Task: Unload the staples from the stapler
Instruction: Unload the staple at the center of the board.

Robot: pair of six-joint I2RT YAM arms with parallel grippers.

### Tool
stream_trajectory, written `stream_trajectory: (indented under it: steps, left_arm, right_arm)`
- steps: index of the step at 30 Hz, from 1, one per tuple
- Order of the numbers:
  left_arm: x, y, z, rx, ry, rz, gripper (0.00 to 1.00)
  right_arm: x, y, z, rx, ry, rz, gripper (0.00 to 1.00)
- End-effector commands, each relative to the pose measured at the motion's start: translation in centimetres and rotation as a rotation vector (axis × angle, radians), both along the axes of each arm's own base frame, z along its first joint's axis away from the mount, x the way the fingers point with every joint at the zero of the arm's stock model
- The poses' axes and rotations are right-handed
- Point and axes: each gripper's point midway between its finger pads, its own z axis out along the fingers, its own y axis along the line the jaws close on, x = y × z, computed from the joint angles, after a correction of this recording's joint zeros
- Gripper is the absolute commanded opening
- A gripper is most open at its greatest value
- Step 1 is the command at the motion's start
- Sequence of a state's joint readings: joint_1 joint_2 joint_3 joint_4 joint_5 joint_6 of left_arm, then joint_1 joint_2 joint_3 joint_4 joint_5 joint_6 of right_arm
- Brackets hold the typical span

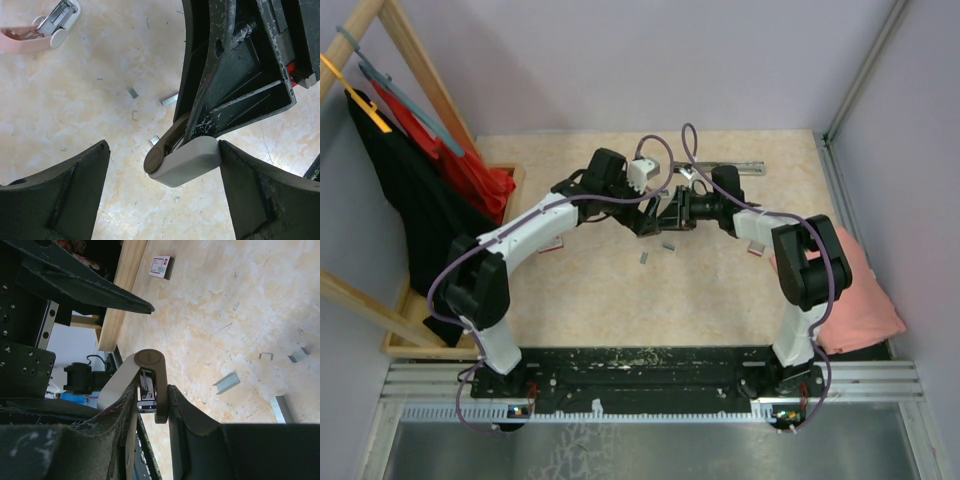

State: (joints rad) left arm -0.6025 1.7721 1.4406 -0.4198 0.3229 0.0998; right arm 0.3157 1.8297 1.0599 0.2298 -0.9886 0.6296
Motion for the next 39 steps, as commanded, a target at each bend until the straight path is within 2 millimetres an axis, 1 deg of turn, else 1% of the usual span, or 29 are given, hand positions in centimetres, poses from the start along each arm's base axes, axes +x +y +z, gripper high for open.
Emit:
stream_trajectory:
  steps: [1, 4, 5, 7, 12, 23, 25, 27, 30, 33, 34, 36, 39]
  left_arm:
    - [1.0, 1.5, 0.3, 0.043, -0.008, 0.082, 0.90]
    - [1.3, 2.3, 0.6, 0.024, 0.010, 0.100, 0.86]
    - [1.2, 2.5, 0.6, 0.020, 0.019, 0.102, 0.83]
    - [1.2, 3.0, 0.5, 0.010, 0.037, 0.107, 0.80]
    - [0.6, 4.0, 0.4, -0.005, 0.070, 0.102, 0.79]
    - [-0.2, 7.0, 0.0, -0.005, 0.113, 0.128, 0.80]
    - [-0.4, 6.9, 0.5, -0.018, 0.110, 0.114, 0.81]
    - [-0.5, 6.4, 1.4, -0.044, 0.104, 0.084, 0.83]
    - [-0.9, 4.9, 3.4, -0.114, 0.093, -0.004, 0.91]
    - [-1.0, 3.4, 4.9, -0.181, 0.097, -0.073, 0.99]
    - [-1.0, 3.1, 5.1, -0.195, 0.103, -0.090, 1.00]
    - [-0.7, 2.6, 4.7, -0.202, 0.128, -0.110, 1.00]
    - [-0.3, 2.2, 3.8, -0.195, 0.147, -0.133, 1.00]
  right_arm:
    - [0.3, -0.2, 3.9, 0.040, -0.128, 0.011, 0.25]
    - [0.4, -0.3, 3.9, 0.038, -0.132, 0.009, 0.25]
    - [0.4, -0.3, 3.9, 0.035, -0.134, 0.007, 0.25]
    - [0.4, -0.4, 4.0, 0.031, -0.141, 0.004, 0.25]
    - [0.7, -0.7, 4.0, 0.030, -0.144, -0.006, 0.25]
    - [0.9, -1.3, 4.9, 0.047, -0.156, -0.019, 0.25]
    - [0.9, -1.4, 5.0, 0.048, -0.159, -0.019, 0.24]
    - [0.9, -1.3, 4.9, 0.048, -0.157, -0.017, 0.25]
    - [0.9, -1.3, 4.9, 0.048, -0.157, -0.016, 0.24]
    - [0.9, -1.3, 5.0, 0.050, -0.158, -0.011, 0.24]
    - [0.8, -1.3, 5.0, 0.053, -0.160, -0.006, 0.24]
    - [0.6, -1.2, 5.2, 0.059, -0.164, 0.005, 0.24]
    - [0.4, -1.2, 5.5, 0.066, -0.176, 0.017, 0.24]
